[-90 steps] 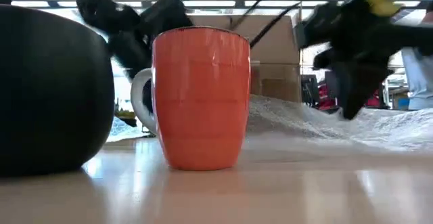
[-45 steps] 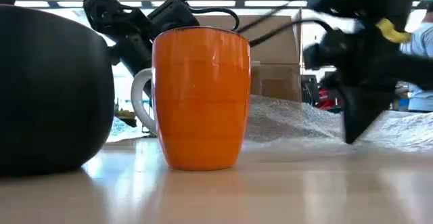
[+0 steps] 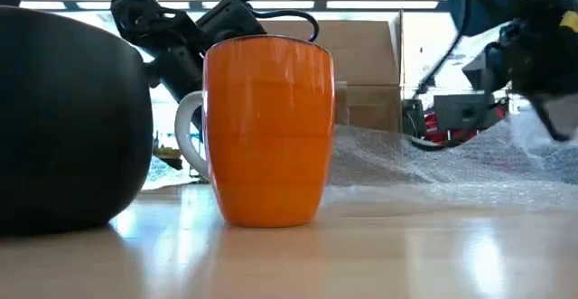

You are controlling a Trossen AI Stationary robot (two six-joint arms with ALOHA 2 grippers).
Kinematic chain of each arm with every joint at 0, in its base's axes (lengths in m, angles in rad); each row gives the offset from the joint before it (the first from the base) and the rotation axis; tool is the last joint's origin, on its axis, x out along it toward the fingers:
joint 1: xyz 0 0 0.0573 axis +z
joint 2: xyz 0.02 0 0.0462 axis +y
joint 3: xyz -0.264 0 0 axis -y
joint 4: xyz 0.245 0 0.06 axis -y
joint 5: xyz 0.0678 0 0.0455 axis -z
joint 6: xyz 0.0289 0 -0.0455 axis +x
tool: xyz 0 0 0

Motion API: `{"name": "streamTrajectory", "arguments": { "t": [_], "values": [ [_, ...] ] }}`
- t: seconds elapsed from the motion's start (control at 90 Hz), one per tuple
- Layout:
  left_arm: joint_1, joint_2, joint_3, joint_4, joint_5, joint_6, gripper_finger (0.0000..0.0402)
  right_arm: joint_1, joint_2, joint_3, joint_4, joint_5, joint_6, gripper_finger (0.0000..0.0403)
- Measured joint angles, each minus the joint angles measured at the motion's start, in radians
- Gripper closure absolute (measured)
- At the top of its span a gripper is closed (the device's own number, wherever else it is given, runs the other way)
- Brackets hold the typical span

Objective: Wrap mug
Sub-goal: Prepare the right transparent bubble wrap

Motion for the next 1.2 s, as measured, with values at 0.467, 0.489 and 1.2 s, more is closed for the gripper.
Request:
{"name": "streamTrajectory", "arguments": {
  "t": [0.467, 0.489, 1.2],
  "values": [
    [-0.001, -0.046, 0.014, -0.039, -0.014, 0.024, 0.0402, 0.068, -0.278, 0.076, 0.089, 0.239, 0.242, 0.0401],
    [-0.002, -0.056, 0.016, -0.059, -0.025, 0.024, 0.0402, 0.079, -0.293, 0.072, 0.125, 0.239, 0.236, 0.0401],
    [-0.003, -0.143, -0.04, -0.193, -0.092, -0.105, 0.0401, 0.223, -0.196, -0.151, 0.894, -0.183, 0.024, 0.0401]
  ]
}}
